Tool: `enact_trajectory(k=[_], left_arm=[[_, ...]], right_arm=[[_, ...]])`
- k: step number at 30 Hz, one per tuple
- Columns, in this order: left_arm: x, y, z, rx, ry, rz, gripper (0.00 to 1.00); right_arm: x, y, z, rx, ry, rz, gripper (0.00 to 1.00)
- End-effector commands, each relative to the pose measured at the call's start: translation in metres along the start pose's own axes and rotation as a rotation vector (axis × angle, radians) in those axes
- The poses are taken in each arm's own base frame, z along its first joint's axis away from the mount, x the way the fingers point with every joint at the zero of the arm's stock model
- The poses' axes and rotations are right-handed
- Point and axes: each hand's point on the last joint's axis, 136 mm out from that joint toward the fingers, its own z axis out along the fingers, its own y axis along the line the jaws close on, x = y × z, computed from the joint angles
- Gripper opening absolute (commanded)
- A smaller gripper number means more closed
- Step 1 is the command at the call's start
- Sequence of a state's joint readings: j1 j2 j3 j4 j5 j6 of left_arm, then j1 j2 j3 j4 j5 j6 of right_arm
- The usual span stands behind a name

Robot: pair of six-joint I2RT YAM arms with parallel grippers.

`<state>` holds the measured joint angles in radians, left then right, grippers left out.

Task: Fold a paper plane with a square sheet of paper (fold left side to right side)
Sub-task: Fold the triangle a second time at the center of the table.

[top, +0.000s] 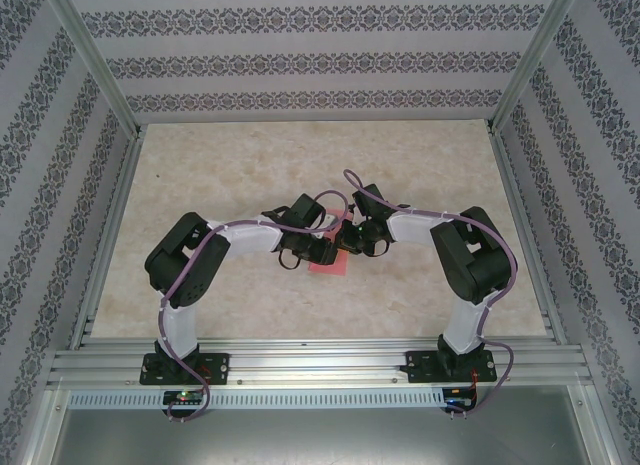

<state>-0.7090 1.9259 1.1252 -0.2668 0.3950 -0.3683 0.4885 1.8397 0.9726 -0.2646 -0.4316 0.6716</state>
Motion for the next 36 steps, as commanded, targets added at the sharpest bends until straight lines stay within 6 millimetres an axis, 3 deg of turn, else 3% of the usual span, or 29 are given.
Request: enact_trajectory(k=[1,11,36], left_arm=[[0.024,0.015,0.000,-0.041,0.049,-0.008,0.28],[0.065,0.028,-0.008,-0.063,0.095,-0.045,0.28],[0.107,0.046,-0.034,-0.151,0.102,-0.110,0.28]], right_arm=[[0.019,-0.033,0.008,0.111,0.062,0.028,0.10],[0.020,-0.036,0.008,0.123,0.064,0.030,0.10],[0.021,-0.039,0.011,0.128,0.068,0.035,0.10]])
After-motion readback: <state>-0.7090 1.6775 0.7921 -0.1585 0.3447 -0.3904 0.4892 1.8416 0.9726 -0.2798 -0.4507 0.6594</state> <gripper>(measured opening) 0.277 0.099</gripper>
